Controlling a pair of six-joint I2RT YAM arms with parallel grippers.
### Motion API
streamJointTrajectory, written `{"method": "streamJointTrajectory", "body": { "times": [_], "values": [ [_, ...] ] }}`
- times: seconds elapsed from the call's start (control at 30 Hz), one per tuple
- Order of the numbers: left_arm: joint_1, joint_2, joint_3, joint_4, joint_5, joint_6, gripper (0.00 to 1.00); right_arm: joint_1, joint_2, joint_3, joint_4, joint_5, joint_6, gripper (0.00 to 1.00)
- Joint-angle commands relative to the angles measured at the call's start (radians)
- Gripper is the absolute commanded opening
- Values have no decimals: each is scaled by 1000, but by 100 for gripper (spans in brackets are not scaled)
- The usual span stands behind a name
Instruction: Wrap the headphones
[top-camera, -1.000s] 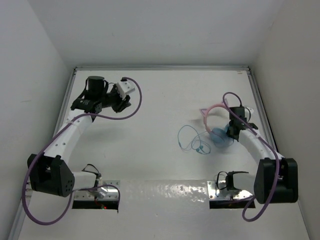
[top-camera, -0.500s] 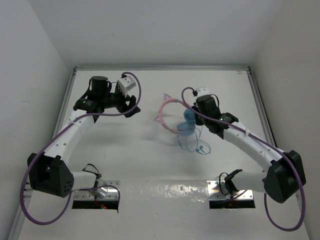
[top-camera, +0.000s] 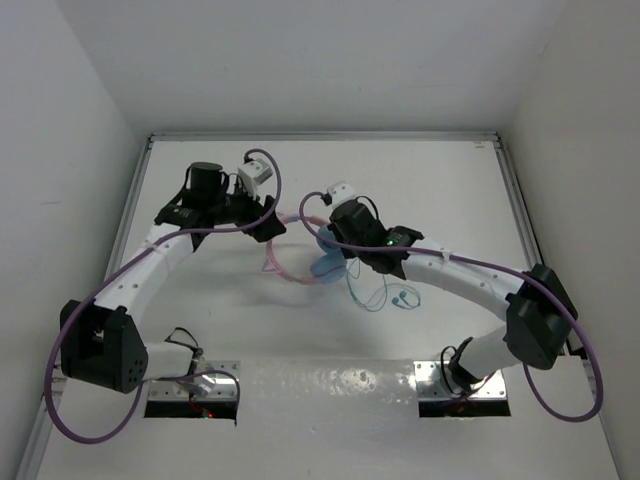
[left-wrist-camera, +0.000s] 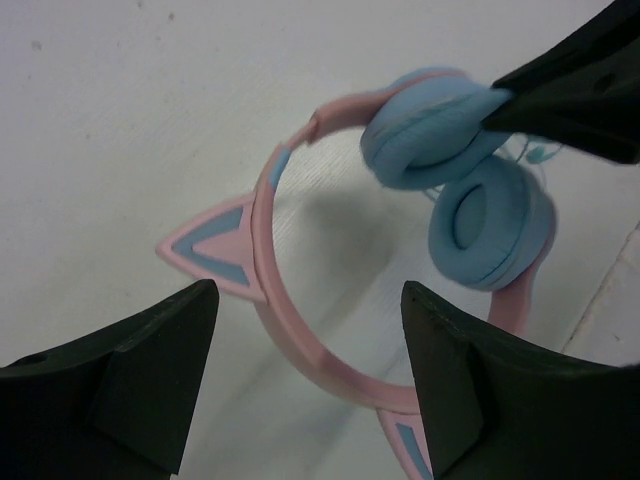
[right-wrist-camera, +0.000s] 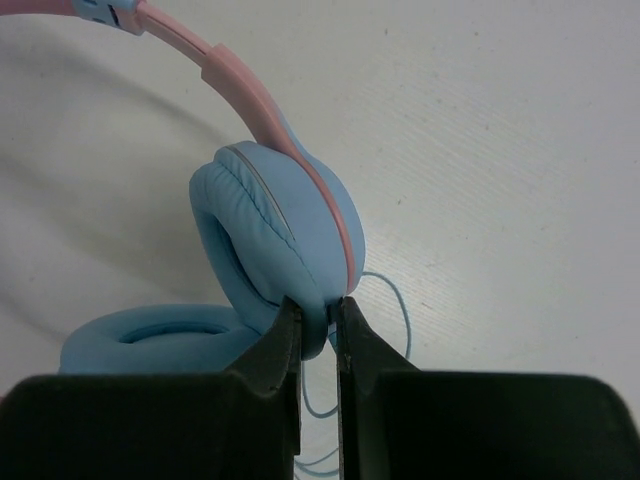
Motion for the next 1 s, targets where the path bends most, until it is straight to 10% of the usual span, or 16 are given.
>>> {"method": "streamJointTrajectory", "body": {
  "times": [0.0, 0.27, 0.47, 0.6, 0.73, 0.9, 0.97],
  "values": [
    [-12, -2, -40, -51, -126, 23, 71, 14, -24, 81, 96, 90, 26, 0],
    [-21, 31, -52, -72, -218, 32, 64, 65, -30, 80, 137, 118, 3, 0],
    [-21, 50, -46, -49, -135, -26, 0, 66, -30, 68, 158, 43, -14, 2],
    [-19, 58, -23, -34, -179, -126, 0, 62, -47, 129, 107, 12, -40, 71],
    [-12, 65, 15, -39, -201, -195, 0, 37, -141, 186, 96, -31, -74, 99],
    [0, 81, 92, -29, -202, -278, 0, -9, -294, 142, 133, -134, -112, 99],
    [5, 96, 153, -33, -169, -324, 0, -23, -377, 32, 151, -111, -137, 83]
  ]
}}
